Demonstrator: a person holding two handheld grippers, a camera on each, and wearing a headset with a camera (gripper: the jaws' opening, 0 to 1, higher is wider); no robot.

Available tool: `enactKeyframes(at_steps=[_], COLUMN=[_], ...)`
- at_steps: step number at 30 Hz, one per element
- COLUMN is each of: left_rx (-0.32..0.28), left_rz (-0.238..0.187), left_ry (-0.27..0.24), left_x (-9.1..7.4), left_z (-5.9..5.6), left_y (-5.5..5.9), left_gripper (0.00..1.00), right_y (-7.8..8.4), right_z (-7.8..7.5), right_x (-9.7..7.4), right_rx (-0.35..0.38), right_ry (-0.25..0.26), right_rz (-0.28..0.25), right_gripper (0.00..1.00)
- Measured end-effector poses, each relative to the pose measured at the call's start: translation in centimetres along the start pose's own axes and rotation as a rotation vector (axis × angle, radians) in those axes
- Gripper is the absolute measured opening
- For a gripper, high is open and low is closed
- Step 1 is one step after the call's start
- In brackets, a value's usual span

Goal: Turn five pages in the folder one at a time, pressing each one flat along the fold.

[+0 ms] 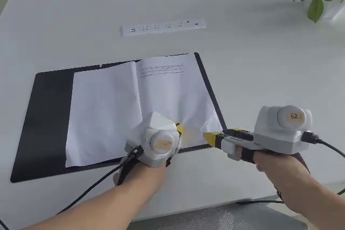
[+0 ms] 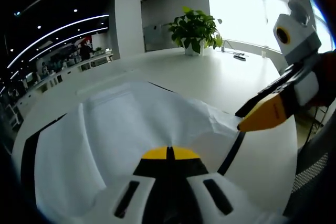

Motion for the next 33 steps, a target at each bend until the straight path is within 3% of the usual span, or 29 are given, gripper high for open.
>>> enactKeyframes(at_steps=[6, 16, 24, 33], left_rx=[0.000, 0.001, -0.001, 0.000], left_rz=[-0.001, -0.001, -0.002, -0.001], left_ry=[-0.003, -0.002, -0.003, -0.006], left_x=[0.00, 0.00, 0.05, 0.08], left_z=[0.03, 0.09, 0.10, 0.04], left_y=[0.04, 0.10, 0.11, 0.08], left_gripper=[0.00, 0.00, 0.00, 0.00], right_y=[-0.29, -0.24, 0.28, 0.06], right_z=[-0.03, -0.36, -0.25, -0.90], right_x=[-0.02, -0.56, -0.35, -0.47], right_rx=[0.040, 0.012, 0.038, 0.062], right_ry=[0.004, 0.027, 0.005, 0.028], right_rz=[-0.022, -0.020, -0.010, -0.031], right_gripper=[0.30, 0.27, 0.24, 0.08])
Point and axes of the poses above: the centre of the closed fingertips' face, and the gripper's own axes: x roughly forward along the fingers, z roughly to its left, y roughly out of its underside, the point moved 1 cm from there along -x, roughly backward along the fingers, and after that the axes turned 13 degrees about -x, right-handed, at the moved point
